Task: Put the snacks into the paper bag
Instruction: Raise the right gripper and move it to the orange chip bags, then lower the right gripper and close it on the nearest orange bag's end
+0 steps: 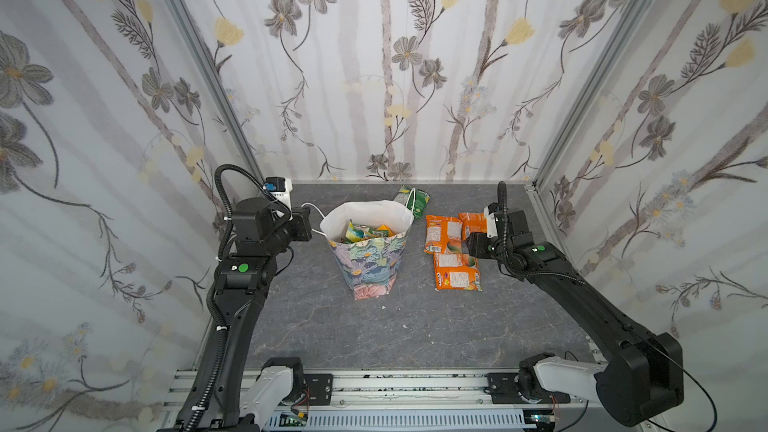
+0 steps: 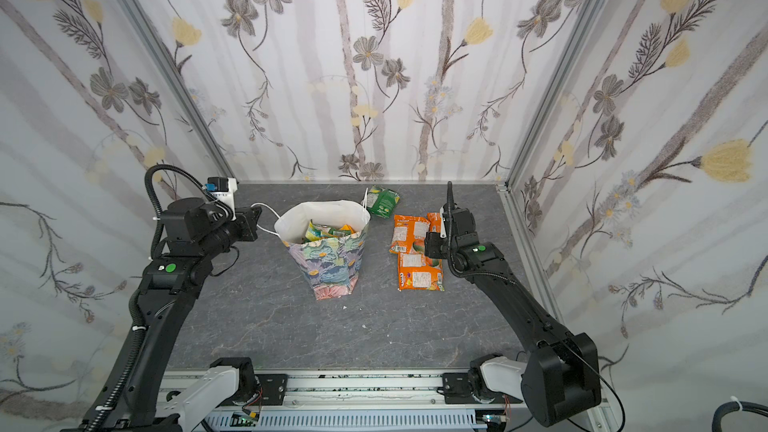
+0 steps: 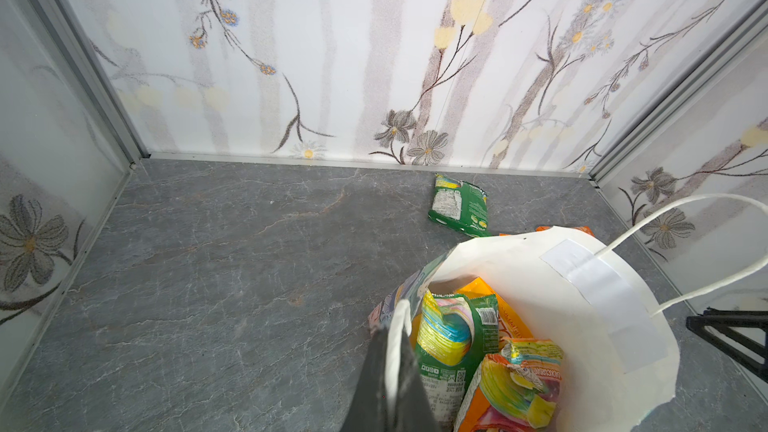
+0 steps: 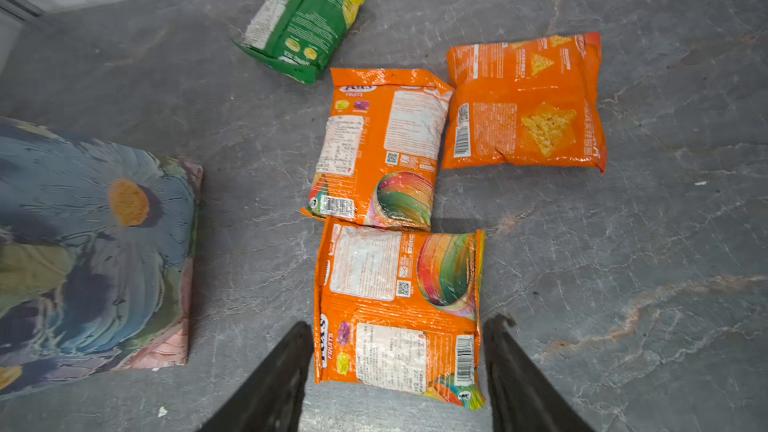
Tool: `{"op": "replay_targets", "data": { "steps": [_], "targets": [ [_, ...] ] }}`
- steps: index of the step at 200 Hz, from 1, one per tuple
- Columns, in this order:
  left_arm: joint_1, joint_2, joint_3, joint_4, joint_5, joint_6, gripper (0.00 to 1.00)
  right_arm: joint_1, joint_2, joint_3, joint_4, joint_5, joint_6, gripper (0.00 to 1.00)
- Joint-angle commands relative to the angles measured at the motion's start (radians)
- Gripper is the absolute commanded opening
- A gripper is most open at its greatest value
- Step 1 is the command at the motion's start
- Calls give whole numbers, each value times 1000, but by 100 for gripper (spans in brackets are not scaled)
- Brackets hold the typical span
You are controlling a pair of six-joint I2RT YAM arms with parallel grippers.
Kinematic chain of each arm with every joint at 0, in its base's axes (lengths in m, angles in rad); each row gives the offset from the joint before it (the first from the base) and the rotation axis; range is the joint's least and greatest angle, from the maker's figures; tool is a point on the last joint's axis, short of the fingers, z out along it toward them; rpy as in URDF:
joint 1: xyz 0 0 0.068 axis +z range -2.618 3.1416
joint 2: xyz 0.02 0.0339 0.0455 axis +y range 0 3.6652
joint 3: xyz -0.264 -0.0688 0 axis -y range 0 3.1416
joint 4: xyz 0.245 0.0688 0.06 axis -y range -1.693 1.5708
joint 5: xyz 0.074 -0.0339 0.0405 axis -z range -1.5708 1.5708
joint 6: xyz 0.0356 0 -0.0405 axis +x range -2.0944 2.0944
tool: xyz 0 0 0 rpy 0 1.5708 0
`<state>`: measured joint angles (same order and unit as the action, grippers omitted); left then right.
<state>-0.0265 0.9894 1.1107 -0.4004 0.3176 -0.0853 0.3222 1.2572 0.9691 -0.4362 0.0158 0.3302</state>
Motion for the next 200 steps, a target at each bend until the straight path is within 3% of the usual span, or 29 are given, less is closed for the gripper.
{"op": "replay_targets", "data": {
  "steps": [1,146,200],
  "targets": [
    [-2,3,9,22,3,7,0,-6,29,-15,-3,43,-8,68],
    [-3,9,10,23,0,10,0,-106,295,-50,192,-96,-39,67],
    [-4,6,3,23,-23,16,0,-114,326,-81,243,-115,-37,67]
  ]
}}
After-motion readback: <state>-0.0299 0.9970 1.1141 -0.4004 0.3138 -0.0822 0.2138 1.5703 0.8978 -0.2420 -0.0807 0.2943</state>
